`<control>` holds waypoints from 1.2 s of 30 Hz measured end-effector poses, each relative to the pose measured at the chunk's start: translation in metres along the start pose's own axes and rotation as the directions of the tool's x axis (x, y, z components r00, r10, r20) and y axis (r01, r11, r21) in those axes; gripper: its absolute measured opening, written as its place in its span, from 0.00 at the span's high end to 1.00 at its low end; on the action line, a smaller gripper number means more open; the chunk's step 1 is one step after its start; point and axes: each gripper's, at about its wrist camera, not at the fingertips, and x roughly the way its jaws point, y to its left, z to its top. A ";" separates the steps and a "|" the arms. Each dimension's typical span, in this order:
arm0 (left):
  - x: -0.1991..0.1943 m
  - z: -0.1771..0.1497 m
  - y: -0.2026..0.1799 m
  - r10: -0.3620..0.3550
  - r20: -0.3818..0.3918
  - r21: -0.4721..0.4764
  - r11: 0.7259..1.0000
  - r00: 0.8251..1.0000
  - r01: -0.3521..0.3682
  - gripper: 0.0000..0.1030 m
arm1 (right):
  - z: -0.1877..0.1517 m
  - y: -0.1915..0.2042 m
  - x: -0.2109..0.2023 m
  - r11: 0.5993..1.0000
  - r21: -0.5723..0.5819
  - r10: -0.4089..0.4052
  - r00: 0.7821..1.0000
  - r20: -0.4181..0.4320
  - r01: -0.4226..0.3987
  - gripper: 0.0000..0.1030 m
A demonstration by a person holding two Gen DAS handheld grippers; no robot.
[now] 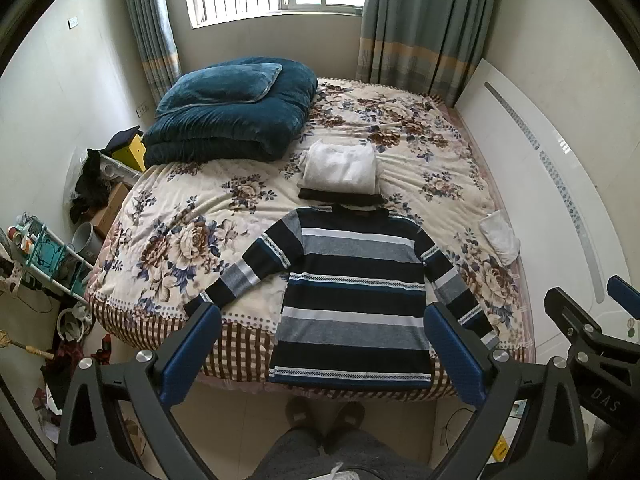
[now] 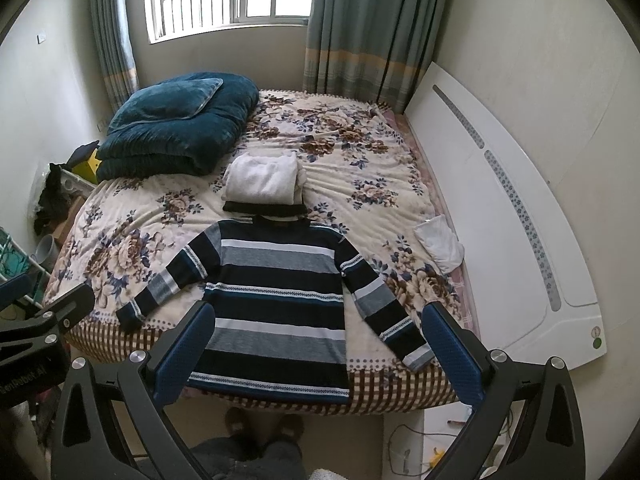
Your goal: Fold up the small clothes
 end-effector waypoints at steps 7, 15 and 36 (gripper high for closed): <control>0.000 0.002 0.000 -0.001 0.004 0.001 1.000 1.000 0.001 0.00 | 0.002 0.003 -0.001 1.000 0.001 0.002 1.000 0.001 -0.002 0.00; 0.032 0.026 0.001 0.020 0.060 0.017 1.000 0.998 -0.021 0.00 | 0.001 0.004 0.009 0.999 0.043 0.017 1.000 -0.004 -0.017 0.00; 0.404 -0.029 -0.063 0.150 -0.297 0.098 0.987 0.943 -0.127 0.00 | -0.287 -0.306 0.415 0.477 0.822 0.149 0.893 -0.426 0.313 0.01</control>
